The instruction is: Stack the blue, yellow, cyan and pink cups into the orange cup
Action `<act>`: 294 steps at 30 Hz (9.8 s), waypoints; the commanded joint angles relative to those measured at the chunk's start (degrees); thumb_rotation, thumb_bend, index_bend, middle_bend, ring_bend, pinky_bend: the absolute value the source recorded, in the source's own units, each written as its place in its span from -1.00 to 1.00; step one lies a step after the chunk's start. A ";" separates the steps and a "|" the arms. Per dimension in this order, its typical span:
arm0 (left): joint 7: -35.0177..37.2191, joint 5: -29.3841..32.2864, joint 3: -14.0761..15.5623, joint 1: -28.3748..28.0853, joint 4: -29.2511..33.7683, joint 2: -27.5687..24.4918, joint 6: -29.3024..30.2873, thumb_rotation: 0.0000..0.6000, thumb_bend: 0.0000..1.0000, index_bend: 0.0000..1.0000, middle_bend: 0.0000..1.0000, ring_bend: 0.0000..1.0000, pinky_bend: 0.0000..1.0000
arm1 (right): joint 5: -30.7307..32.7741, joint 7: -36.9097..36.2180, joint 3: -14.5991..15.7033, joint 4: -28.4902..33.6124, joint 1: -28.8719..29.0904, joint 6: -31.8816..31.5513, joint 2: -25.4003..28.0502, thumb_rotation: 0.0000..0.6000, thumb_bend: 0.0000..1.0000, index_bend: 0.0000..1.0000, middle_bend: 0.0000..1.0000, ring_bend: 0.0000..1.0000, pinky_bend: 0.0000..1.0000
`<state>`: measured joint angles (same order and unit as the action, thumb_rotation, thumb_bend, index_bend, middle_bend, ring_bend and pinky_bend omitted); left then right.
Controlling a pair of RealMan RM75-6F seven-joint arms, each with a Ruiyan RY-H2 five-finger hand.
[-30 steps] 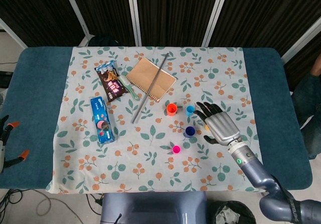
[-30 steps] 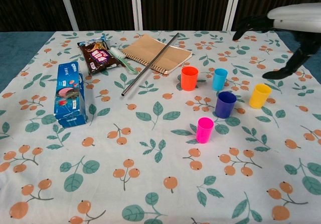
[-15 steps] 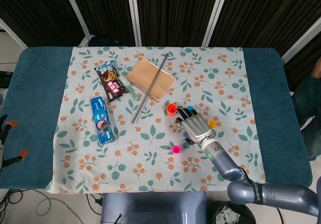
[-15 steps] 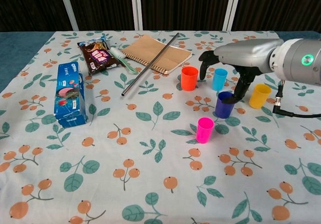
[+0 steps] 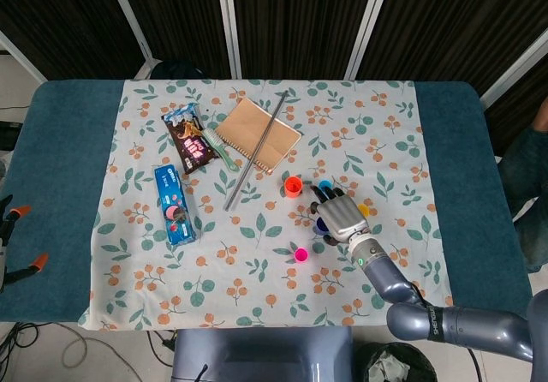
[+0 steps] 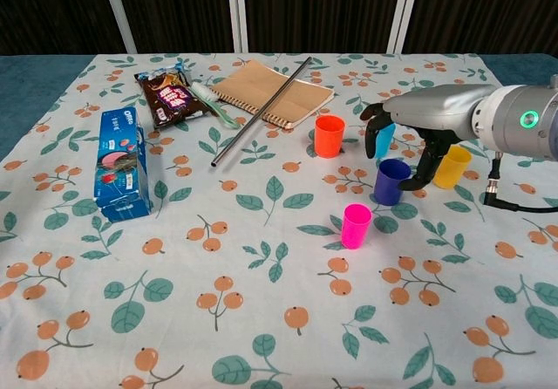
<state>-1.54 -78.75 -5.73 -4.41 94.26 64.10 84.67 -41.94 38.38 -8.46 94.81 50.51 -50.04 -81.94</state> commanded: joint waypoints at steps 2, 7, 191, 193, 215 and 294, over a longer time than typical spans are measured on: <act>-0.01 0.07 -0.01 0.01 0.00 -0.01 -0.01 1.00 -0.66 -0.59 -0.98 -1.00 -1.00 | -0.33 -0.81 0.33 -0.70 0.31 0.13 -0.38 1.00 -0.32 -0.28 -1.00 -0.81 -0.67; 0.08 0.19 -0.08 0.00 -0.01 -0.05 -0.04 1.00 -0.65 -0.59 -0.98 -1.00 -1.00 | -0.36 -1.50 0.66 -1.83 0.77 0.23 -0.88 1.00 -0.32 -0.25 -1.00 -0.81 -0.67; -0.68 2.64 0.07 -0.26 1.42 -1.00 -2.05 1.00 -0.63 -0.56 -0.98 -1.00 -1.00 | -6.84 -16.12 6.09 -13.45 -3.96 -1.44 1.12 1.00 -0.36 -0.21 -1.00 -0.79 -0.66; -0.74 2.75 0.05 -0.26 1.47 -1.01 -2.09 1.00 -0.63 -0.56 -0.98 -1.00 -1.00 | -6.70 -16.06 5.93 -13.68 -3.98 -1.19 1.02 1.00 -0.36 -0.20 -1.00 -0.79 -0.66; -1.06 3.23 -0.06 -0.29 1.80 -1.07 -2.23 1.00 -0.63 -0.55 -0.98 -1.00 -1.00 | -7.02 -15.95 3.87 -15.07 -4.77 -0.08 0.13 1.00 -0.35 -0.04 -1.00 -0.75 -0.62; -0.20 4.43 -0.58 -0.54 2.80 -1.80 -2.93 1.00 -0.63 -0.55 -0.98 -1.00 -1.00 | 30.13 -3.82 -2.20 -13.97 22.33 6.37 -1.38 1.00 -0.36 0.06 -1.00 -0.75 -0.60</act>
<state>-1.74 -74.31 -6.31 -4.96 97.06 62.30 81.73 -11.76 34.63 -10.72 80.93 72.86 -43.76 -83.23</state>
